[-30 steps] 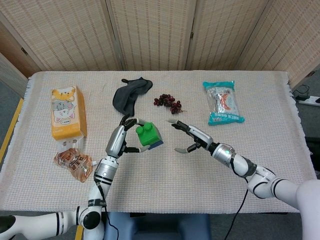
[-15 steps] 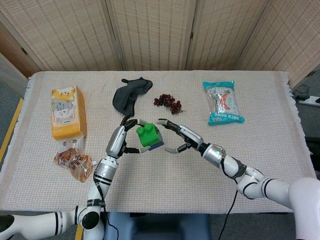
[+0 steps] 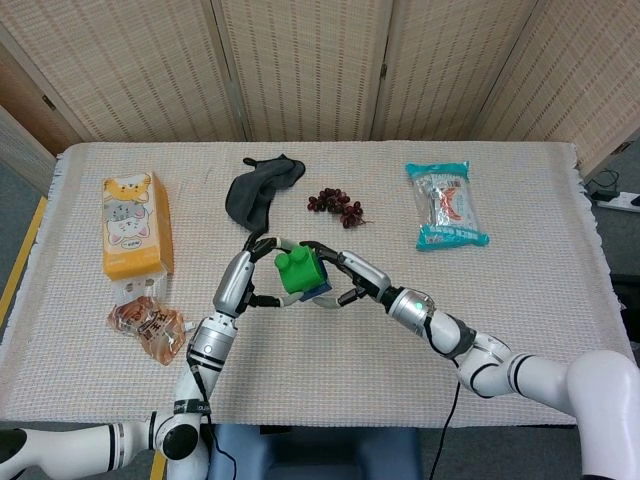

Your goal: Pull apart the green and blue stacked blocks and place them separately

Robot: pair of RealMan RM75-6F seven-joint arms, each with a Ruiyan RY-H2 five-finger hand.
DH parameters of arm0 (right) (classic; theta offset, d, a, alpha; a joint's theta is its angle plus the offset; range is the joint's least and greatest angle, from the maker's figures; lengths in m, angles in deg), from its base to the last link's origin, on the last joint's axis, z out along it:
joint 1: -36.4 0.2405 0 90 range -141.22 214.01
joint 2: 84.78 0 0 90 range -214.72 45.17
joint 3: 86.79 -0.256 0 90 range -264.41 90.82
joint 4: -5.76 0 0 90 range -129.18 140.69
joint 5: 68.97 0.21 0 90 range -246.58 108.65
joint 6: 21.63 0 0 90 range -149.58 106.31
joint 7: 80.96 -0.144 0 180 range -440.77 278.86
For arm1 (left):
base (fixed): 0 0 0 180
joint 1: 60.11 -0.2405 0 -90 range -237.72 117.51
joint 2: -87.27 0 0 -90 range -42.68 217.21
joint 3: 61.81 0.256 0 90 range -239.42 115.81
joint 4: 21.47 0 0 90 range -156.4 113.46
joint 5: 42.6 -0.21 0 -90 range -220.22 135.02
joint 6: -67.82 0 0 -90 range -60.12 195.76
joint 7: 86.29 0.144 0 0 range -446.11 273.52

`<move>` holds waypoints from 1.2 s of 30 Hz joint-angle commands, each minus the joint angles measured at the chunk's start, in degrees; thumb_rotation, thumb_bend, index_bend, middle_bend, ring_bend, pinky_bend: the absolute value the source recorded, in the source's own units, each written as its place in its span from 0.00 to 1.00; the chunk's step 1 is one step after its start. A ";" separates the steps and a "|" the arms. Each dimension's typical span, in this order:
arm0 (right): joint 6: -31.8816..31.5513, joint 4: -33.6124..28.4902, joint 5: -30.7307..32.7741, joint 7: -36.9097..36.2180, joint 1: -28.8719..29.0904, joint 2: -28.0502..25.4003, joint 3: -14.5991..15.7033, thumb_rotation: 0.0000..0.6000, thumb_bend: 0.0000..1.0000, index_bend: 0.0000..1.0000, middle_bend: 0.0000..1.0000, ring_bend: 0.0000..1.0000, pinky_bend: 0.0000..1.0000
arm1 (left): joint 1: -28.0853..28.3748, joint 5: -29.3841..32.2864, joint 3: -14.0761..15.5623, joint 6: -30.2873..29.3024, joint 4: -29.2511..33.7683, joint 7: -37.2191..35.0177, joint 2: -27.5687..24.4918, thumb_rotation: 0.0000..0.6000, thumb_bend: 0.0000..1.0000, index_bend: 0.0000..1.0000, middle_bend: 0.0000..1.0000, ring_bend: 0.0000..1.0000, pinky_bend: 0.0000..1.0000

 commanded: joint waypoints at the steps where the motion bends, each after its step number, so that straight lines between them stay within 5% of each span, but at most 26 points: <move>1: 0.32 -0.40 0.22 -1.09 0.15 0.17 -0.02 1.00 0.33 0.33 0.10 0.04 0.00 | -0.13 -0.13 0.14 -0.01 0.33 -0.28 -0.32 1.00 0.33 0.66 0.80 0.28 0.00; 13: -0.42 -0.01 0.63 -2.61 0.23 0.96 -0.41 1.00 0.33 0.37 0.11 0.06 0.00 | -0.58 -0.39 0.53 -0.45 0.30 -1.20 -1.16 1.00 0.33 0.67 0.81 0.29 0.00; 21: 0.33 0.83 2.88 -5.27 0.05 2.56 -1.86 1.00 0.33 0.51 0.18 0.11 0.00 | -0.92 -1.24 1.14 -0.68 -0.53 -2.83 -1.20 1.00 0.33 0.67 0.81 0.29 0.00; 36: 0.84 0.97 7.54 3.81 -1.63 4.70 -4.92 1.00 0.33 0.85 0.38 0.29 0.04 | -1.05 -2.07 1.75 -0.92 -1.10 -3.85 -1.00 1.00 0.33 0.67 0.81 0.29 0.00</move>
